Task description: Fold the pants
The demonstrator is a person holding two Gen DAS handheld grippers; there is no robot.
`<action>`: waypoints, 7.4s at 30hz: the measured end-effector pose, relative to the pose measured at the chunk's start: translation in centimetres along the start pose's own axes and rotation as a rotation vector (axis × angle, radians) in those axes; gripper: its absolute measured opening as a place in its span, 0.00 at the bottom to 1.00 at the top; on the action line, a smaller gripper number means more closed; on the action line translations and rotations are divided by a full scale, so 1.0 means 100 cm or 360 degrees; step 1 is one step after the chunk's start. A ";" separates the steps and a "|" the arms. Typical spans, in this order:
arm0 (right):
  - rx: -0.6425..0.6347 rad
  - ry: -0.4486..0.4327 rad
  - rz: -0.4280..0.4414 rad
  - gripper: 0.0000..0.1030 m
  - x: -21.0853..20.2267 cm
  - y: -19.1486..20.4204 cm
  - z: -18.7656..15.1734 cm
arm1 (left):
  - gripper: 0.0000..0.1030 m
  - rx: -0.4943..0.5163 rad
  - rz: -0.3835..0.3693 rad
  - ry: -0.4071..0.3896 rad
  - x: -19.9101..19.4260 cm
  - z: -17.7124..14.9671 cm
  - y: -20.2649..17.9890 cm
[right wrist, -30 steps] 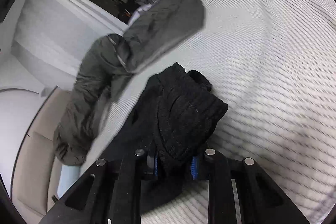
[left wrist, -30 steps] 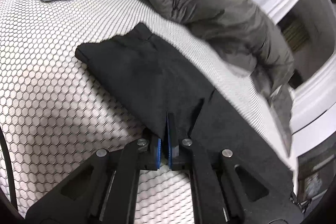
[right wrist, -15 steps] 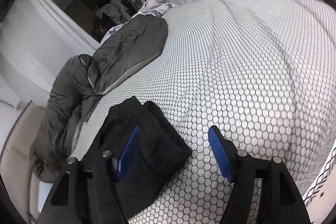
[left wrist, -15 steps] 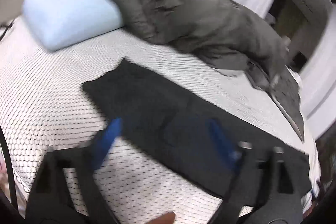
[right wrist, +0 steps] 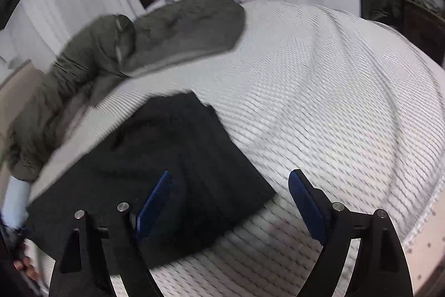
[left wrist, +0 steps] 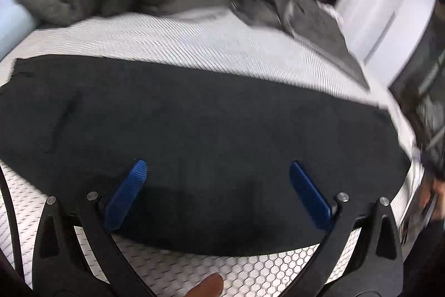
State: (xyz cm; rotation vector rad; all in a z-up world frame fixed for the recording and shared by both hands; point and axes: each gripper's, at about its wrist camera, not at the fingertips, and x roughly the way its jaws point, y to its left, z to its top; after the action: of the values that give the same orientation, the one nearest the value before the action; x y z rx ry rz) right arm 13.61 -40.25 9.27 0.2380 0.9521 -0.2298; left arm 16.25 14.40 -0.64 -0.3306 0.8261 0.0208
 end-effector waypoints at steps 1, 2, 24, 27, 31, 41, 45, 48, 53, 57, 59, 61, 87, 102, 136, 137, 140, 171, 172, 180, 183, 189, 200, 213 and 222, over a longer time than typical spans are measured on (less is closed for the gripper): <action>-0.0067 0.0021 0.0046 0.85 0.009 0.005 0.008 | 0.99 0.0031 -0.0016 0.0043 0.008 -0.004 -0.007; -0.0126 0.0042 0.0092 0.85 0.019 0.015 0.019 | 0.99 0.0064 -0.0029 0.0070 0.013 -0.006 -0.011; -0.0566 0.0163 -0.0146 0.44 0.127 0.068 0.070 | 0.99 0.0117 -0.0038 0.0134 0.041 -0.004 -0.016; -0.0548 0.0075 -0.0175 0.58 0.116 0.074 0.065 | 0.99 0.0112 -0.0015 0.0115 0.036 -0.003 -0.015; -0.0538 -0.0156 -0.0242 0.93 0.048 0.083 0.042 | 0.99 0.0170 -0.0024 0.0045 0.020 -0.003 -0.026; -0.0773 0.0088 0.0341 1.00 0.035 0.210 -0.090 | 0.99 0.0434 -0.0109 0.0078 0.019 -0.035 -0.097; -0.1069 0.0242 0.0356 1.00 0.068 0.255 -0.133 | 0.99 0.0558 -0.0035 0.0167 0.036 -0.053 -0.109; -0.1268 0.0257 0.0270 1.00 0.075 0.262 -0.152 | 0.99 0.0575 -0.0026 0.0196 0.043 -0.057 -0.110; -0.1234 0.0169 -0.0088 0.99 0.065 0.208 -0.124 | 0.99 0.0552 -0.0050 0.0199 0.044 -0.057 -0.104; -0.0832 0.0051 -0.0486 0.98 0.064 0.128 -0.083 | 0.99 0.0558 -0.0043 0.0204 0.046 -0.053 -0.103; -0.0755 0.0049 -0.0453 0.98 0.062 0.120 -0.079 | 0.99 0.0555 -0.0023 0.0204 0.048 -0.048 -0.104; -0.0841 0.0017 -0.0480 0.98 0.058 0.128 -0.082 | 0.99 0.0532 -0.0013 0.0187 0.044 -0.043 -0.107; -0.0965 0.0103 -0.0255 0.98 0.047 0.159 -0.119 | 0.99 0.0201 0.0241 0.0123 0.028 -0.012 -0.004; -0.1334 0.0324 0.0092 0.99 0.095 0.305 -0.133 | 1.00 0.0608 0.0069 0.0355 0.108 0.016 -0.139; -0.1050 0.0176 -0.0385 0.99 0.103 0.221 -0.050 | 0.99 0.0617 0.0002 0.0382 0.142 0.052 -0.148; -0.0976 0.0155 -0.0466 0.99 0.103 0.206 -0.040 | 0.99 0.0583 0.0092 0.0358 0.141 0.057 -0.132; -0.0692 0.0125 -0.0656 0.99 0.105 0.148 -0.013 | 1.00 0.0424 0.0210 0.0327 0.139 0.069 -0.086; -0.0783 0.0129 -0.0505 0.80 0.114 0.198 -0.011 | 0.99 0.0081 0.0292 0.0215 0.156 0.118 -0.030; -0.0818 0.0124 -0.0449 0.81 0.110 0.207 -0.012 | 0.99 0.0103 0.0228 0.0203 0.148 0.117 -0.029; -0.0949 0.0134 -0.0298 0.84 0.063 0.224 -0.041 | 0.99 0.0043 0.0169 0.0214 0.103 0.088 0.006; -0.0998 0.0136 -0.0147 0.87 0.059 0.242 -0.051 | 0.99 0.0128 0.0114 0.0185 0.078 0.067 -0.010; -0.1175 0.0291 0.0155 0.88 0.064 0.278 -0.101 | 0.99 0.0365 0.0121 0.0299 0.074 0.023 -0.044; -0.0820 0.0218 -0.0358 0.99 0.089 0.155 -0.046 | 0.96 0.0189 0.0201 0.0167 0.019 0.010 0.078; -0.0846 0.0087 -0.0197 0.99 0.067 0.177 -0.045 | 0.45 -0.0200 0.0423 0.0002 -0.046 0.013 0.154; -0.1063 0.0296 -0.0213 0.99 0.114 0.193 -0.063 | 0.10 -0.0431 0.0548 -0.0038 -0.043 0.013 0.225</action>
State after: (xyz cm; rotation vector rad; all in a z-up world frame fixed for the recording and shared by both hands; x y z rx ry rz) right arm 20.85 -21.00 -1.75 -0.4257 1.1780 -0.0025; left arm 10.98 36.62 -2.98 -0.4379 0.8498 0.4605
